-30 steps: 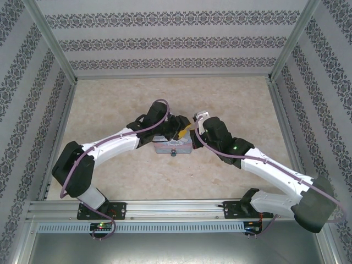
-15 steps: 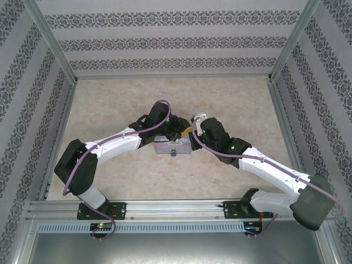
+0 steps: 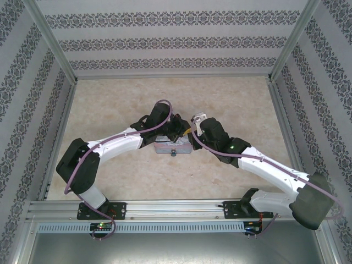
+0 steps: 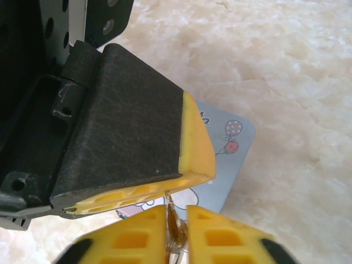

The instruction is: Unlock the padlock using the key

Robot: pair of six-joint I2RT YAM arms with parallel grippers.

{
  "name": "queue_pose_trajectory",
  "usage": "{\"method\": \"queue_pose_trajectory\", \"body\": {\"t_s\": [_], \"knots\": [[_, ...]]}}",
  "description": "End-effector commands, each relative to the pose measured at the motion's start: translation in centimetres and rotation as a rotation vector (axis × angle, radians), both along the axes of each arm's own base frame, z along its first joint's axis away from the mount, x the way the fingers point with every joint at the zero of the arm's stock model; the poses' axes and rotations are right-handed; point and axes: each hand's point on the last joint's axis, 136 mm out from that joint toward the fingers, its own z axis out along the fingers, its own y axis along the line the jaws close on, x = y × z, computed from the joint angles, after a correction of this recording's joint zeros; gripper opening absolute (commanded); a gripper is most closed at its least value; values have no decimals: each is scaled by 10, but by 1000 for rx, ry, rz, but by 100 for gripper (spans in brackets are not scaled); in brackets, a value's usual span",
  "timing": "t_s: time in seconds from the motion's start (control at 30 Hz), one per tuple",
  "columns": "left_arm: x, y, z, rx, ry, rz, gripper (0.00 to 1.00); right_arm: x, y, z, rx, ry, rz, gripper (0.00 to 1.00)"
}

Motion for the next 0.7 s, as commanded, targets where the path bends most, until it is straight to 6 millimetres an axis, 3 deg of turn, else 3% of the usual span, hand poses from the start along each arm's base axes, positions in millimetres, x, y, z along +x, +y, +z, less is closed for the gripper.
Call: {"method": "queue_pose_trajectory", "body": {"t_s": [0.0,0.13,0.23,0.33,0.53,0.67], "knots": [[8,-3,9,17,-105,-25,0,3,-14,27,90,-24,-51,29],[15,5,22,69,-220,-50,0,5,-37,39,198,7,-114,60],[18,12,31,130,-314,-76,0,8,-49,48,296,36,-155,96],[22,17,42,159,-419,-90,0,13,-53,53,423,100,-193,98],[32,23,69,110,-639,-61,0,26,-42,58,739,265,-173,98],[38,29,79,71,-717,-9,0,33,-32,61,862,331,-164,91]]}}
